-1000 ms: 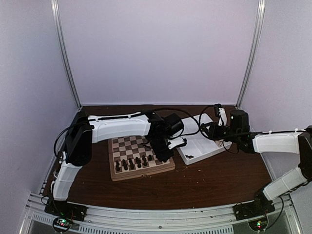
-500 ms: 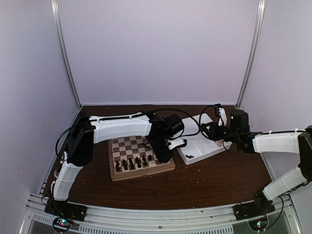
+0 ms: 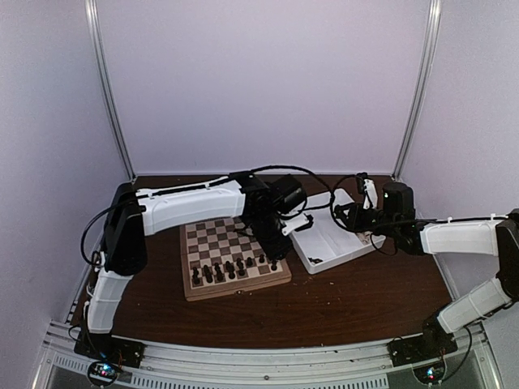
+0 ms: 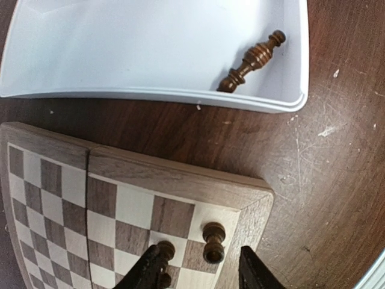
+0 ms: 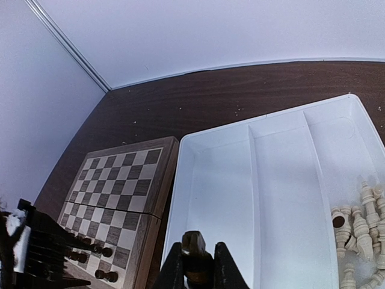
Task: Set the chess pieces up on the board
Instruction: Place the chess piece on the chessboard, then pick up the chess piece from the chessboard, then place the chess piece on the chessboard.
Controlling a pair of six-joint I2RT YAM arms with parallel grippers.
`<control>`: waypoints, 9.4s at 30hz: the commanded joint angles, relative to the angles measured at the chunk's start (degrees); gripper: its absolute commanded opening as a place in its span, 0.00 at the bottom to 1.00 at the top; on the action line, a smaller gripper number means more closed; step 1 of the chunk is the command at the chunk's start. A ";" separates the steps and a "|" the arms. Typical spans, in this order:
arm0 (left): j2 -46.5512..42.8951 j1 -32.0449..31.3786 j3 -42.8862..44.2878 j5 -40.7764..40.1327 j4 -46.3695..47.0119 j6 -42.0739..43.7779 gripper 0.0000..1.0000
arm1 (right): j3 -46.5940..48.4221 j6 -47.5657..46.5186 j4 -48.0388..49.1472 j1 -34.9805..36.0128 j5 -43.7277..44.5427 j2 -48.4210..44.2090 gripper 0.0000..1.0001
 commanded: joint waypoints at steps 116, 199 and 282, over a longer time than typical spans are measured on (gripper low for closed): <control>-7.56 16.00 -12.51 9.22 20.92 -17.13 0.48 | 7.50 -10.44 -3.95 12.93 25.44 6.41 0.49; -29.65 1.33 -33.47 4.59 18.42 -18.02 0.04 | 11.98 -10.09 -8.31 12.67 23.34 10.75 0.49; -17.67 0.07 -34.31 -1.95 28.71 -19.14 0.19 | 11.10 -10.09 -8.84 12.68 26.85 8.97 0.49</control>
